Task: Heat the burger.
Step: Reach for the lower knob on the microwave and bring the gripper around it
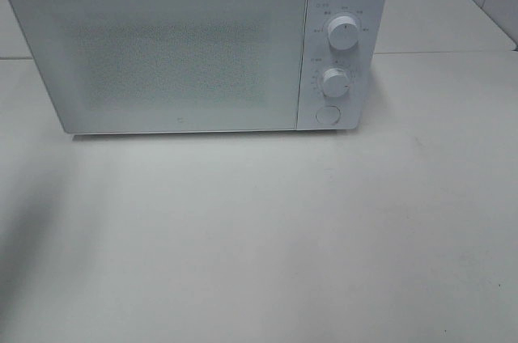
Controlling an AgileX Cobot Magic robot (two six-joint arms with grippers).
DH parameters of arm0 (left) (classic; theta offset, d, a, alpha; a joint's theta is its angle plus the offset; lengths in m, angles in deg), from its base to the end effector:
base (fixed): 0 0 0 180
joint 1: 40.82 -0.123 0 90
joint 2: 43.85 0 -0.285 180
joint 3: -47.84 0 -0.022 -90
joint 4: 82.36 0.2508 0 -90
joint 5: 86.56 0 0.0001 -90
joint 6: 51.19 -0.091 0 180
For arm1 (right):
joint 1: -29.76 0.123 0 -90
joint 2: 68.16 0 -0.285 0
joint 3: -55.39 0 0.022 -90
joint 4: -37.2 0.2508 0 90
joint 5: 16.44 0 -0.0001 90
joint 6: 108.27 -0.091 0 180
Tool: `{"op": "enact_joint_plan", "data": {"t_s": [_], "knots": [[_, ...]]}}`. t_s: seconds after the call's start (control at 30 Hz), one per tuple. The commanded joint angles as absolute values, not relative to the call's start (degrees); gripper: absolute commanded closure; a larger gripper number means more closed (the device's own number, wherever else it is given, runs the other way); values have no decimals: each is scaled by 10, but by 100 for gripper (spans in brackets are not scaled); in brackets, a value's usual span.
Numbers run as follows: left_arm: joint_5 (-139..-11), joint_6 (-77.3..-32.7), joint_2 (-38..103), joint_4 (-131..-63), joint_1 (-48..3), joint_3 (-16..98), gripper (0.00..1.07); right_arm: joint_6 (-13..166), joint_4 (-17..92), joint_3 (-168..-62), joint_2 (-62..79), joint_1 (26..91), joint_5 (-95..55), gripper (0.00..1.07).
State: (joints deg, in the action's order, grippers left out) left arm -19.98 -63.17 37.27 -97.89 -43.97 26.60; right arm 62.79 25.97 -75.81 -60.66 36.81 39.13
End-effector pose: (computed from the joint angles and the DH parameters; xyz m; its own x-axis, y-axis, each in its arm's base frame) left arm 0.2246 -0.0100 0.2860 -0.9727 0.0425 -0.2281 0.0938 0.9712 -0.2190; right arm -0.0007 -0.0148 0.2849 -0.3598 -0.0005 -0.9330 0.0433 0.9989 -0.0172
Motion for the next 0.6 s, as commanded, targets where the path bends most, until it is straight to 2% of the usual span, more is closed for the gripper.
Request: {"op": "enact_joint_plan", "data": {"t_s": [0.03,0.6], "knots": [[-196,-628,341,-983,-441,239,9,631,257,-759,-620,366,388,33],[-218,-633,76,-965,-441,80,9,631,257,-759,-620,366,388,33]]}}
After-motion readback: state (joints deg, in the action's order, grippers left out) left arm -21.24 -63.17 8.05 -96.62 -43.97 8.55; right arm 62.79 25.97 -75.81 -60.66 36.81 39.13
